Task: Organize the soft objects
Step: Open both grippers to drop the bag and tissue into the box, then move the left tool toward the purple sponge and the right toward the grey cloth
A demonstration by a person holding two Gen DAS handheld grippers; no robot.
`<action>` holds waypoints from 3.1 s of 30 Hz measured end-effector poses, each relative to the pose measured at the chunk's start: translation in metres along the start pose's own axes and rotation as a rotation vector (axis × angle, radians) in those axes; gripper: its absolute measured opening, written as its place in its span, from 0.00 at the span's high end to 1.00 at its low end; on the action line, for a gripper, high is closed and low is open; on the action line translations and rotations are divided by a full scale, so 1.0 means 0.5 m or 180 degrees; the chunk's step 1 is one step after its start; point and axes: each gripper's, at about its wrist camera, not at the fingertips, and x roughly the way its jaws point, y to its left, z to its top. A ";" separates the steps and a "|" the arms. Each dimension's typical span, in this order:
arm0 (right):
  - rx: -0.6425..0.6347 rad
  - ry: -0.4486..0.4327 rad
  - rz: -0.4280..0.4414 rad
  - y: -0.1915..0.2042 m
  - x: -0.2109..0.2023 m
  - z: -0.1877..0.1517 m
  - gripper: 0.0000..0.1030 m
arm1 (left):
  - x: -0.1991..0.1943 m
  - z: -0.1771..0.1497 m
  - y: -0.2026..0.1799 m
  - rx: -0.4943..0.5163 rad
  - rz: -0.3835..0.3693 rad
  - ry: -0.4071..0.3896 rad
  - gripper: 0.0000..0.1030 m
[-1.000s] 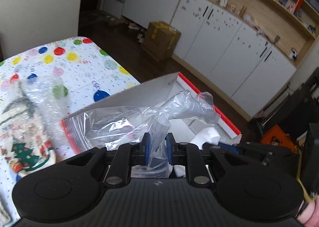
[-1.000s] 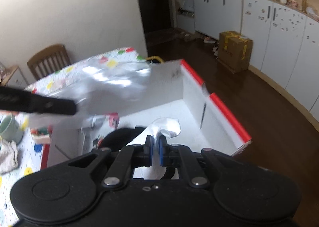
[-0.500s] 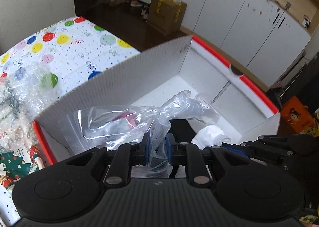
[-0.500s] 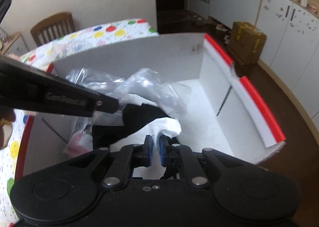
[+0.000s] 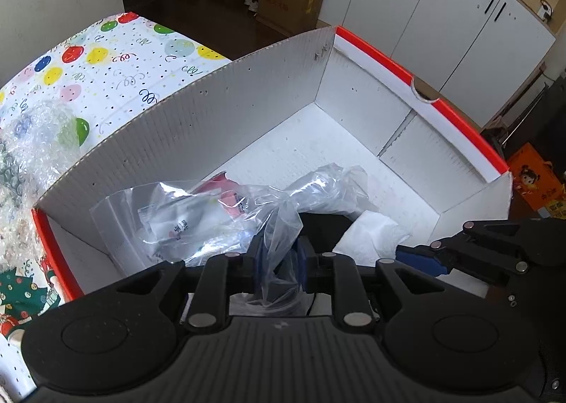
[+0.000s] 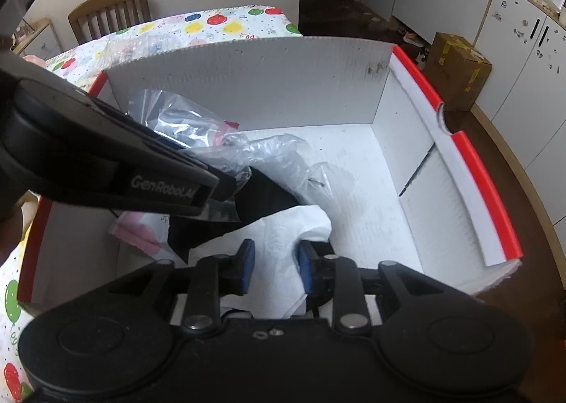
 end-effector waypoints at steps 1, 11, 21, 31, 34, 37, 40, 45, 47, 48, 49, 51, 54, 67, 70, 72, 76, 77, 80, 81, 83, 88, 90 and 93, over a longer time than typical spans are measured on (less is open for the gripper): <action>0.0005 -0.0005 0.0019 -0.003 -0.004 0.000 0.71 | -0.003 0.000 0.001 -0.0020 -0.0014 0.0000 0.73; 0.0058 -0.0163 0.0214 -0.031 -0.061 -0.005 0.48 | -0.051 -0.009 0.014 -0.0138 -0.0167 -0.0232 0.22; 0.0337 -0.0597 0.0450 -0.036 -0.160 -0.007 0.31 | -0.168 -0.047 0.043 -0.0250 -0.0272 -0.0620 0.22; 0.0253 -0.0856 0.0650 0.044 -0.242 0.004 0.20 | -0.321 -0.132 0.107 -0.0440 -0.0277 -0.1072 0.22; 0.0194 -0.0922 0.0713 0.088 -0.261 0.009 0.17 | -0.358 -0.160 0.135 -0.0496 -0.0246 -0.1172 0.22; 0.0195 -0.0951 0.0836 0.128 -0.273 0.014 0.16 | -0.393 -0.192 0.167 -0.0527 -0.0172 -0.1252 0.22; 0.0180 -0.0975 0.0918 0.173 -0.279 0.019 0.14 | -0.424 -0.225 0.202 -0.0538 -0.0075 -0.1293 0.19; 0.0111 -0.0979 0.1025 0.256 -0.281 0.030 0.12 | -0.473 -0.287 0.267 -0.0673 0.0019 -0.1361 0.17; 0.0075 -0.0976 0.1057 0.290 -0.281 0.032 0.09 | -0.490 -0.309 0.291 -0.0727 0.0069 -0.1374 0.17; 0.0051 -0.0973 0.1073 0.307 -0.280 0.034 0.09 | -0.498 -0.320 0.304 -0.0749 0.0090 -0.1376 0.15; 0.0028 -0.0965 0.1086 0.323 -0.278 0.036 0.08 | -0.506 -0.331 0.317 -0.0777 0.0111 -0.1379 0.14; -0.0019 -0.0950 0.1119 0.358 -0.277 0.034 0.07 | -0.521 -0.355 0.343 -0.0830 0.0162 -0.1406 0.12; -0.0093 -0.0930 0.1159 0.406 -0.272 0.033 0.05 | -0.540 -0.393 0.383 -0.0914 0.0224 -0.1448 0.02; -0.0393 -0.0739 0.1199 0.591 -0.180 0.036 0.02 | -0.583 -0.543 0.566 -0.1423 0.0726 -0.1592 0.01; -0.0468 -0.0688 0.1161 0.627 -0.146 0.040 0.03 | -0.571 -0.572 0.612 -0.1591 0.0807 -0.1551 0.01; -0.0536 -0.0646 0.1114 0.647 -0.121 0.043 0.03 | -0.558 -0.589 0.638 -0.1691 0.0898 -0.1513 0.01; -0.0630 -0.0511 0.1027 0.678 -0.063 0.045 0.07 | -0.519 -0.610 0.681 -0.1883 0.1034 -0.1380 0.01; -0.0645 -0.0478 0.1005 0.683 -0.049 0.045 0.08 | -0.506 -0.612 0.690 -0.1929 0.1065 -0.1337 0.01; -0.0636 -0.0369 0.0967 0.693 -0.007 0.049 0.10 | -0.473 -0.614 0.712 -0.2068 0.1208 -0.1230 0.01; -0.0627 -0.0346 0.0955 0.696 0.004 0.051 0.11 | -0.463 -0.613 0.719 -0.2114 0.1218 -0.1216 0.01; -0.0632 -0.0300 0.0916 0.702 0.026 0.055 0.12 | -0.442 -0.610 0.730 -0.2212 0.1252 -0.1169 0.01; -0.0677 -0.0235 0.0906 0.713 0.062 0.070 0.14 | -0.395 -0.588 0.752 -0.2381 0.1348 -0.1018 0.01; -0.0731 -0.0210 0.0891 0.719 0.075 0.074 0.15 | -0.381 -0.580 0.760 -0.2451 0.1391 -0.0973 0.01; -0.0797 -0.0170 0.0882 0.727 0.093 0.078 0.17 | -0.360 -0.572 0.773 -0.2586 0.1459 -0.0908 0.01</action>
